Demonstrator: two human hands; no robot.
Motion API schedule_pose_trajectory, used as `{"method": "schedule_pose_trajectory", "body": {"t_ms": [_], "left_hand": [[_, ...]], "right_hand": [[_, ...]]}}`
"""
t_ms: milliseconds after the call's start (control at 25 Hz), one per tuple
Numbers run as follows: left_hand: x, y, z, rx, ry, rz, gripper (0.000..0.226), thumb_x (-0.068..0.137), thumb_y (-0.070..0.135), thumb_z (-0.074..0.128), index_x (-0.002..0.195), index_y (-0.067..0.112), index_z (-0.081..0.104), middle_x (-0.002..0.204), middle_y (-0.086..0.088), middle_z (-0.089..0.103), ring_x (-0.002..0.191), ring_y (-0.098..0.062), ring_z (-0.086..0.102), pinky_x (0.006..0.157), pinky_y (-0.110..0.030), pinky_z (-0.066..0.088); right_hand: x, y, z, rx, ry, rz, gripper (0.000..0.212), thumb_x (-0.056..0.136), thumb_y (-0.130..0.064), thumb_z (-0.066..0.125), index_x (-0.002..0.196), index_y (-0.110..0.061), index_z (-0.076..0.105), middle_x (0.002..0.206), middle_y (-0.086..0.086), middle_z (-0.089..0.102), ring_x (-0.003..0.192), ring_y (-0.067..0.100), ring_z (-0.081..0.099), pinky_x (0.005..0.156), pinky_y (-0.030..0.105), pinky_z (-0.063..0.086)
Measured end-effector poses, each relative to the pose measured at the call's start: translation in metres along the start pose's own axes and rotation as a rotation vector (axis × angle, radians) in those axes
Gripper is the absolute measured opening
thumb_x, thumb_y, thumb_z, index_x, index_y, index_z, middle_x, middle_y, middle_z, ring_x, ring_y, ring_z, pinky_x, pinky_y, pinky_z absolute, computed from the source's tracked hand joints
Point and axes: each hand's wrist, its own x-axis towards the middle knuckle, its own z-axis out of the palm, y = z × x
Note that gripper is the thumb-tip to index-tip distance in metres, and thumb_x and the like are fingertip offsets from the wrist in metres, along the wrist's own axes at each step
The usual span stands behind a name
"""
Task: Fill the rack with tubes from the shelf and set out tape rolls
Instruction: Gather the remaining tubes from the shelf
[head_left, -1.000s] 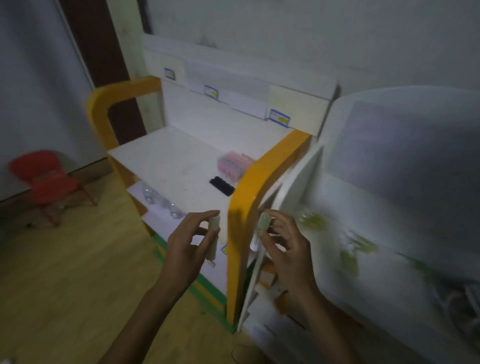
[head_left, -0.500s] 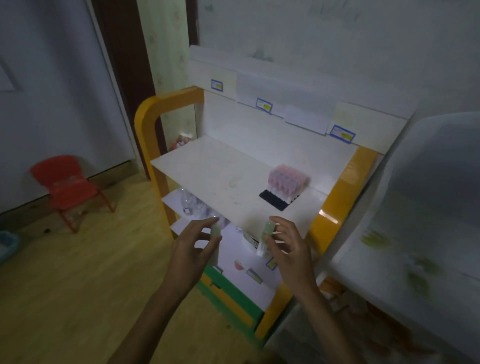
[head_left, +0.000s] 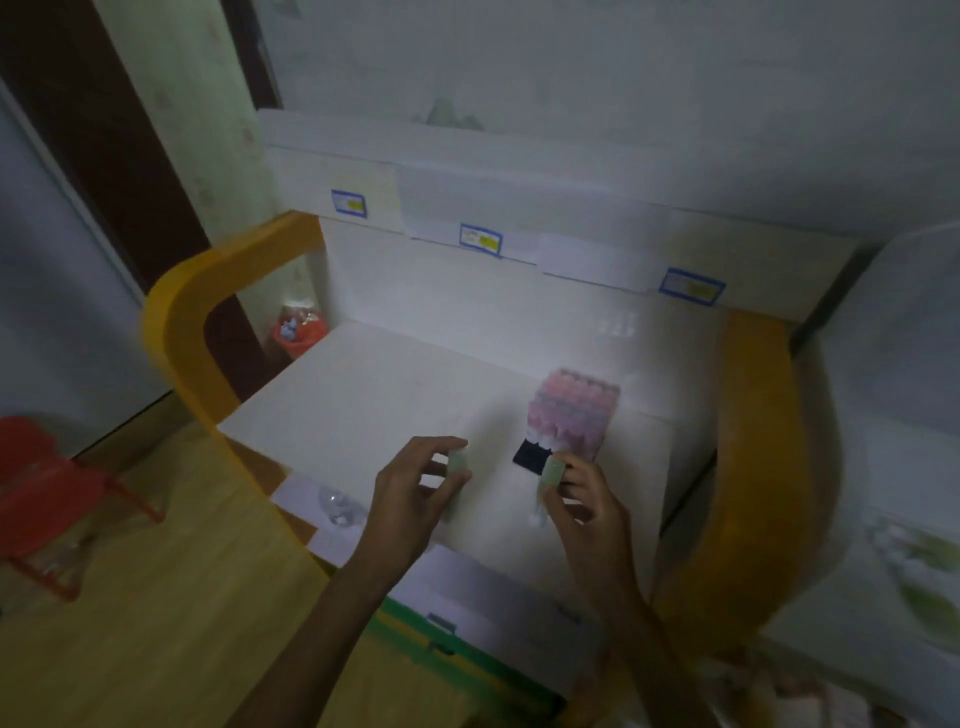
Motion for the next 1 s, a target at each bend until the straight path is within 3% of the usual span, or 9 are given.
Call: {"method": "schedule_pose_trajectory", "body": {"t_ms": [240, 400, 560, 760, 880, 1000], "left_hand": [[0.067, -0.031, 0.025, -0.054, -0.124, 0.012, 0.038, 0.079, 0.005, 0.076, 0.1, 0.032, 0.061, 0.104, 0.006, 0.065, 0.089, -0.002, 0.063, 0.066, -0.018, 0.056], [0.1, -0.044, 0.043, -0.092, -0.221, 0.07, 0.023, 0.081, 0.005, 0.074, 0.098, 0.018, 0.067, 0.1, 0.009, 0.066, 0.089, -0.003, 0.062, 0.069, -0.015, 0.053], [0.12, -0.06, 0.061, -0.118, -0.356, 0.122, 0.018, 0.083, 0.004, 0.072, 0.095, 0.015, 0.067, 0.095, 0.014, 0.063, 0.087, -0.001, 0.061, 0.069, -0.013, 0.053], [0.133, -0.088, 0.078, -0.139, -0.439, 0.231, 0.012, 0.082, 0.005, 0.073, 0.093, 0.008, 0.067, 0.092, 0.003, 0.064, 0.085, 0.002, 0.06, 0.071, -0.012, 0.051], [0.135, -0.094, 0.087, -0.179, -0.472, 0.247, 0.013, 0.082, 0.002, 0.073, 0.091, 0.007, 0.066, 0.091, 0.002, 0.062, 0.086, 0.003, 0.059, 0.073, -0.01, 0.05], [0.135, -0.097, 0.09, -0.196, -0.477, 0.294, 0.013, 0.082, 0.0, 0.073, 0.09, 0.007, 0.065, 0.092, 0.0, 0.061, 0.086, 0.001, 0.059, 0.073, -0.01, 0.05]], "right_hand": [[0.036, 0.006, 0.009, -0.082, 0.138, -0.003, 0.024, 0.09, -0.016, 0.065, 0.11, -0.028, 0.059, 0.097, -0.019, 0.065, 0.088, -0.006, 0.064, 0.07, 0.01, 0.052], [0.054, 0.017, 0.017, -0.141, 0.217, 0.028, 0.027, 0.089, -0.016, 0.066, 0.095, -0.04, 0.056, 0.09, -0.015, 0.065, 0.086, -0.003, 0.064, 0.07, 0.01, 0.052], [0.057, 0.02, 0.027, -0.2, 0.282, 0.092, 0.034, 0.089, -0.017, 0.068, 0.101, -0.045, 0.053, 0.093, -0.018, 0.064, 0.088, -0.005, 0.062, 0.073, 0.009, 0.05], [0.049, 0.027, 0.036, -0.298, 0.414, 0.07, 0.031, 0.087, -0.02, 0.069, 0.109, -0.037, 0.056, 0.099, -0.021, 0.063, 0.091, -0.003, 0.062, 0.075, 0.018, 0.054], [0.042, 0.031, 0.037, -0.318, 0.459, 0.065, 0.029, 0.088, -0.021, 0.068, 0.115, -0.025, 0.059, 0.105, -0.015, 0.064, 0.093, 0.001, 0.063, 0.077, 0.024, 0.056], [0.038, 0.031, 0.038, -0.318, 0.488, 0.08, 0.03, 0.088, -0.019, 0.068, 0.115, -0.027, 0.058, 0.106, -0.011, 0.066, 0.094, 0.003, 0.064, 0.078, 0.027, 0.057]]}}
